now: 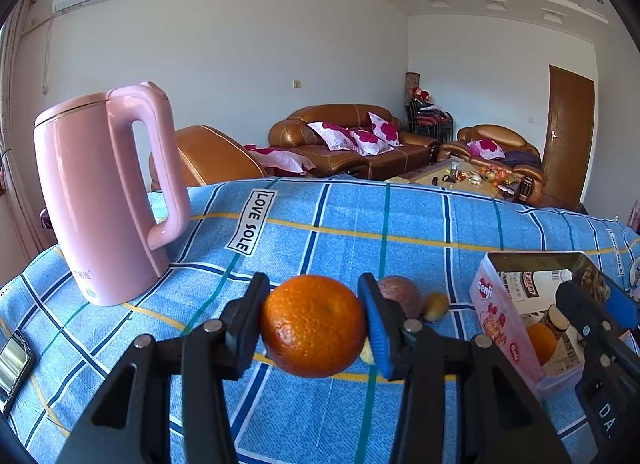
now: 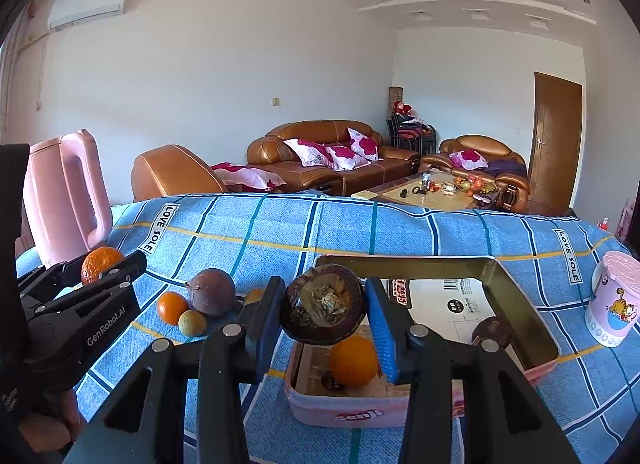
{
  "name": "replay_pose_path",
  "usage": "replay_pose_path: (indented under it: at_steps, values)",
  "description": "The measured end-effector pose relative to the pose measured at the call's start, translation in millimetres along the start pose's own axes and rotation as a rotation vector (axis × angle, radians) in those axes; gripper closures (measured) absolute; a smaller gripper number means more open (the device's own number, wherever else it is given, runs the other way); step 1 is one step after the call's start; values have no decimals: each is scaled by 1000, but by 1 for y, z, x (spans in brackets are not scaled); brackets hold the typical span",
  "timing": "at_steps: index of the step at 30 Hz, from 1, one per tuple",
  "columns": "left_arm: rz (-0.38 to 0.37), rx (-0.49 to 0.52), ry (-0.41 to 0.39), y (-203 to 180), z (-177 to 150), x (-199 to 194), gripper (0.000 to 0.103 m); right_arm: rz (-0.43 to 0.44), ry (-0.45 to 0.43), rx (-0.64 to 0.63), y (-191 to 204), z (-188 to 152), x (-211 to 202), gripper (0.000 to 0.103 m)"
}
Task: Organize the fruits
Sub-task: 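Carry the mangosteen and the orange up and over the pink tin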
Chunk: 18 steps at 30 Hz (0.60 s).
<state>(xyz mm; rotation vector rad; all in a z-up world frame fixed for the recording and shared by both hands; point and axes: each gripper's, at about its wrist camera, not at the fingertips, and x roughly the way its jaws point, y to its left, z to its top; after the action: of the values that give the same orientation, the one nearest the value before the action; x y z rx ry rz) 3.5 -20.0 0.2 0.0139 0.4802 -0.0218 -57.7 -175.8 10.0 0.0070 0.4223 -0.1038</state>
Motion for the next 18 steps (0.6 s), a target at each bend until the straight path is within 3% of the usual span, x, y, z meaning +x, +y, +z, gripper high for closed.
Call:
replay_pose_path:
  at_steps: [18]
  values:
    - [-46,31,-6,-41,-2,-10,55,-45,-10,20,-45,1,-5,59]
